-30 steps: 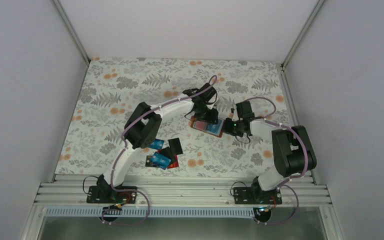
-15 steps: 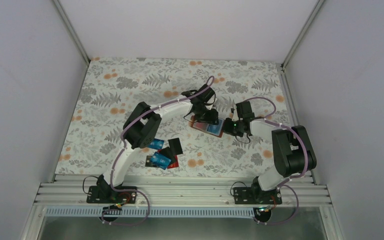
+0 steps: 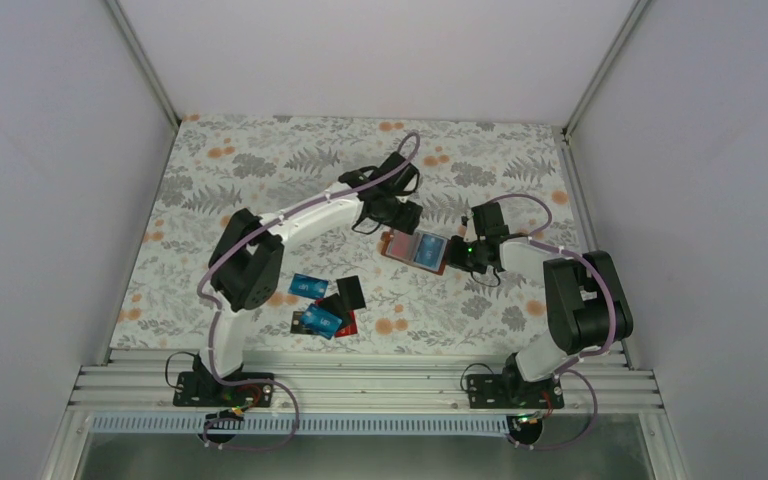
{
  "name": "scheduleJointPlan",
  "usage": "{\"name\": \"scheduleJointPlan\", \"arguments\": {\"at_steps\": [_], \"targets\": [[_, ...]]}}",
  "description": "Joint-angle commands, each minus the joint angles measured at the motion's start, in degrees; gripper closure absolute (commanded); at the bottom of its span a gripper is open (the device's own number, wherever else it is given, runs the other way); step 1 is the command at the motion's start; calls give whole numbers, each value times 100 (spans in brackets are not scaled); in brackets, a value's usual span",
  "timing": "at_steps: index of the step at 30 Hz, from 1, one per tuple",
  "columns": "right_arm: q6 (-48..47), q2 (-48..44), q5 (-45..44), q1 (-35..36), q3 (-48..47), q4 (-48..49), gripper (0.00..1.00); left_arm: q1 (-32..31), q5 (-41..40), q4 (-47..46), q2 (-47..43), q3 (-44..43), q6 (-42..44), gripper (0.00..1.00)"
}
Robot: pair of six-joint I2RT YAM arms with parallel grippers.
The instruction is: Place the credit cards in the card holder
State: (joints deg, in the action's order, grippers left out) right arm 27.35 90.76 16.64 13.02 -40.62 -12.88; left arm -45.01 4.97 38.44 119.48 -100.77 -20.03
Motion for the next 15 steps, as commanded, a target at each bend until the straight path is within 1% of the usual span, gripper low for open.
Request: {"name": "scheduleJointPlan", "arguments": {"at_steps": [1, 5, 9, 15], "targets": [[-107, 57, -180, 76, 8, -332, 92, 152, -895, 227, -93, 498, 637, 33], [-131, 65, -198, 75, -8, -364, 92, 258, -1028, 240, -170, 790, 1169, 37], [-146, 99, -198, 78, -24, -383, 92, 309, -1092, 133, -128, 991, 1616, 38], [-169, 130, -225, 80, -64, -425, 92, 327, -882, -117, 100, 999, 1798, 39]]}}
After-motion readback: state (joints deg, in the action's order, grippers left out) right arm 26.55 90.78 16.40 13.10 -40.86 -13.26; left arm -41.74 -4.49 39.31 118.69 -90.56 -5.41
